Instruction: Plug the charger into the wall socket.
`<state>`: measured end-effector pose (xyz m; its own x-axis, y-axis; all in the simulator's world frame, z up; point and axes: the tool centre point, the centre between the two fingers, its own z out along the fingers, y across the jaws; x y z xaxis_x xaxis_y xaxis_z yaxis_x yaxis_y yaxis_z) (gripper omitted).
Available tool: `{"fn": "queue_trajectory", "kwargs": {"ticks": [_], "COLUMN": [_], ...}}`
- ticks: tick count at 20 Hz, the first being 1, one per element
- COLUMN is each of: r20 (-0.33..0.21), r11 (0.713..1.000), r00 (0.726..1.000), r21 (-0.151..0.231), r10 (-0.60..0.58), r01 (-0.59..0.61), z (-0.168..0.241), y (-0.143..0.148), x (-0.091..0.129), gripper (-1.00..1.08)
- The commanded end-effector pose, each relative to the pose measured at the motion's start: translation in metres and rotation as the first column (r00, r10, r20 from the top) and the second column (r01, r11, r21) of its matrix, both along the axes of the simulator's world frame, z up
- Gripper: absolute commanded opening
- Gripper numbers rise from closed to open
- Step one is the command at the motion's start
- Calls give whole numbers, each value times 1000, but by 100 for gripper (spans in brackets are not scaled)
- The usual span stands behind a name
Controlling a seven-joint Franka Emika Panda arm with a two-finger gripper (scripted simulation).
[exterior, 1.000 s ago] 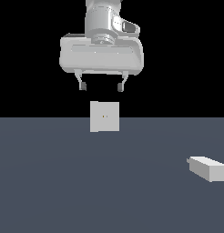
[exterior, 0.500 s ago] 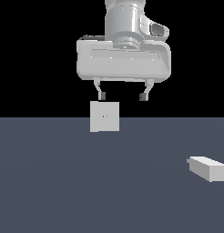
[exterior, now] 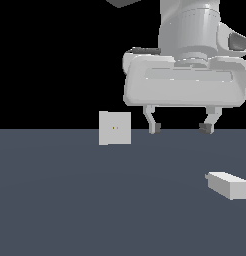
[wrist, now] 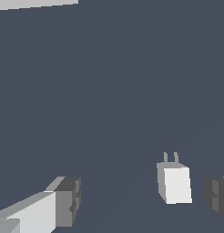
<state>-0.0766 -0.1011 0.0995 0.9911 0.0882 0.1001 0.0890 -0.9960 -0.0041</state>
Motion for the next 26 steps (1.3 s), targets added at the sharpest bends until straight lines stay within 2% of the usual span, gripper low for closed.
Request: {"fn": "queue_trajectory", "kwargs": {"ticks": [1, 12, 26], "r20": [12, 40, 41], "r11": [1000, 1000, 1000], "r00": [1000, 999, 999], "r21": [-2, -1, -1], "r10": [8, 25, 26], "r01": [-8, -25, -26], "z": [-10, -35, -45], "y": [-17, -58, -61], "x": [-8, -23, -24], "gripper": [100, 100, 100]}}
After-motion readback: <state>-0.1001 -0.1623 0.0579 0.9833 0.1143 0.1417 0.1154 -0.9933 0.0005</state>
